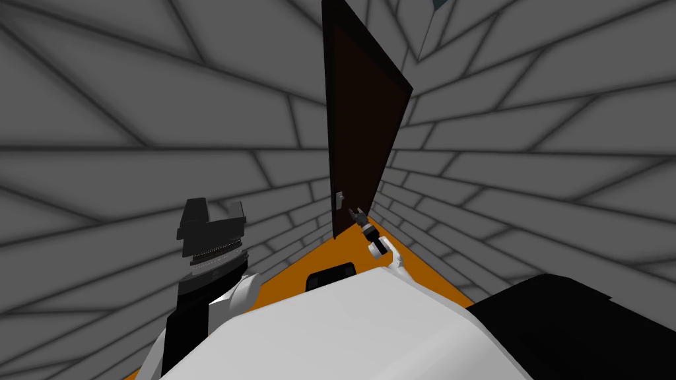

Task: Pull the door open

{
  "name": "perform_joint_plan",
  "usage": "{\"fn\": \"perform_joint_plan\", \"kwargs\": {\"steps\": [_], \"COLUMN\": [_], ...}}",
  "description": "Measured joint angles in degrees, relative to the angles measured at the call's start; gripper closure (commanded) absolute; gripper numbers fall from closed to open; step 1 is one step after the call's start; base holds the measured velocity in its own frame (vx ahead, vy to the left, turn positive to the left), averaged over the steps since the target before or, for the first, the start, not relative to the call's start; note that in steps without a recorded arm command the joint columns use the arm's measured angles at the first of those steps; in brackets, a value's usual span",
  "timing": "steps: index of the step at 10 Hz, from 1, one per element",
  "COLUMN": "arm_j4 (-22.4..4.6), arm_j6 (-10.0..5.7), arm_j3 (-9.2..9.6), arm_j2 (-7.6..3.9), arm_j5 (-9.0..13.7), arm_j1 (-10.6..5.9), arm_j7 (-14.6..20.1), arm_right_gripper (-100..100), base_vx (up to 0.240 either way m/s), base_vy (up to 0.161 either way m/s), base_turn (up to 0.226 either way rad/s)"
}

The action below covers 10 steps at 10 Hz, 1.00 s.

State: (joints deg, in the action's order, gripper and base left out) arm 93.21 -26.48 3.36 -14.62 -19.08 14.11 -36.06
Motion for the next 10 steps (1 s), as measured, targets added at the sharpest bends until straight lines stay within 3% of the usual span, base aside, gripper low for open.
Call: {"fn": "perform_joint_plan", "kwargs": {"steps": [10], "arm_j4": [-10.7], "arm_j6": [-1.21], "arm_j3": [1.17], "arm_j2": [-3.91], "arm_j5": [-7.87], "arm_j1": [-3.49], "arm_j7": [-8.54], "arm_right_gripper": [-100], "base_vx": [0.096], "base_vy": [-0.041], "base_turn": [0.045]}}
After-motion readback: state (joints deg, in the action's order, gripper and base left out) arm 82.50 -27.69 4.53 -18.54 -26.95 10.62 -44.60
